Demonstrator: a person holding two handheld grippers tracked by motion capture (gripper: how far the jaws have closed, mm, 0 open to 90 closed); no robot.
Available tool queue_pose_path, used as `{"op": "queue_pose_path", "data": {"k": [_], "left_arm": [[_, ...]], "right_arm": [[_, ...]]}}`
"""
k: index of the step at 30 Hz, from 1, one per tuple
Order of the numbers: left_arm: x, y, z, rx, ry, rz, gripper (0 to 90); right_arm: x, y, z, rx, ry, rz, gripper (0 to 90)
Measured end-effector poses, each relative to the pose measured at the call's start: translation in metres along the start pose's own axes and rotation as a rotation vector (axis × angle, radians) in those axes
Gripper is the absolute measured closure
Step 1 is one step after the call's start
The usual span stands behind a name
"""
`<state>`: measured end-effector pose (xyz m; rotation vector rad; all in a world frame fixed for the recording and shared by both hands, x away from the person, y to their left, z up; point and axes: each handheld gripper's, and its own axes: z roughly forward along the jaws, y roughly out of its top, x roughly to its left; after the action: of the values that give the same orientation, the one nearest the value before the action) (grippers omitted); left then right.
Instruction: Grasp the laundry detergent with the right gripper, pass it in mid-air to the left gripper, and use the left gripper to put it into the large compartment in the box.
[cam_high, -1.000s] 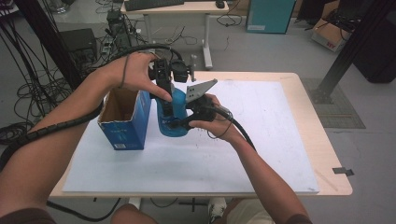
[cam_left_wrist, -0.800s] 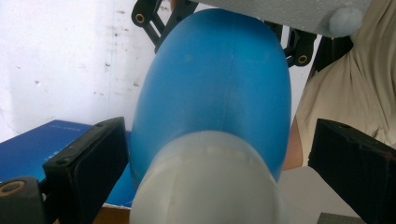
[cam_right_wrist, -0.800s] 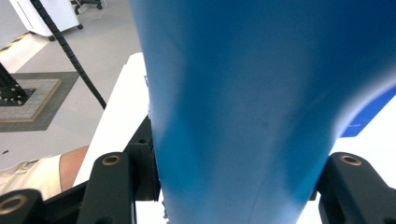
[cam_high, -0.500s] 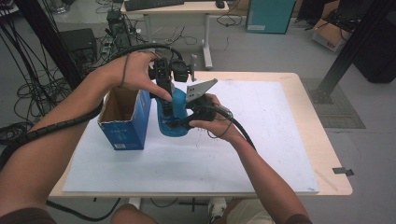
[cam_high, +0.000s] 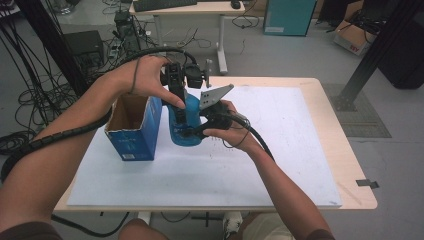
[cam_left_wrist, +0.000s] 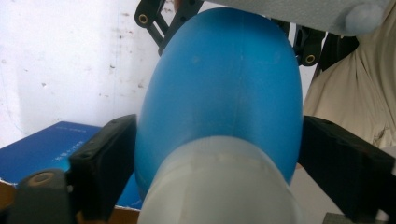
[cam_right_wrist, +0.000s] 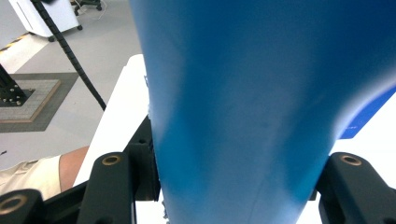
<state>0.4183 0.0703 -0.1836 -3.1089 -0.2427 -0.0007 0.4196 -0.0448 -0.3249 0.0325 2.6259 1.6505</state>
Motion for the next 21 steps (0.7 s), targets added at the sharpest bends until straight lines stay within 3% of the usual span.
{"op": "queue_pose_path", "data": {"k": [5,6,9,11,21], "left_arm": [[0.0000,0.0013,0.0000,-0.005,0.005,-0.003,23.2],[-0.0004,0.0012,0.0001,-0.003,0.001,-0.007,26.3],[0.0004,0.0006,0.0003,-0.009,0.013,-0.003,30.4],[0.0003,0.0001,-0.0005,-0.004,0.014,-0.007,35.1],[0.0012,-0.0008,0.0006,-0.005,0.021,0.000,36.2]], "right_arm": [[0.0004,0.0001,-0.0006,0.000,-0.003,0.002,42.5],[0.0023,0.0004,0.0001,-0.008,-0.001,0.029,42.5],[0.0023,0.0003,-0.0004,-0.009,0.006,0.030,42.5],[0.0007,-0.0001,0.0000,-0.001,-0.007,0.000,42.5],[0.0016,0.0001,0.0018,-0.007,0.007,0.010,42.4]]}}
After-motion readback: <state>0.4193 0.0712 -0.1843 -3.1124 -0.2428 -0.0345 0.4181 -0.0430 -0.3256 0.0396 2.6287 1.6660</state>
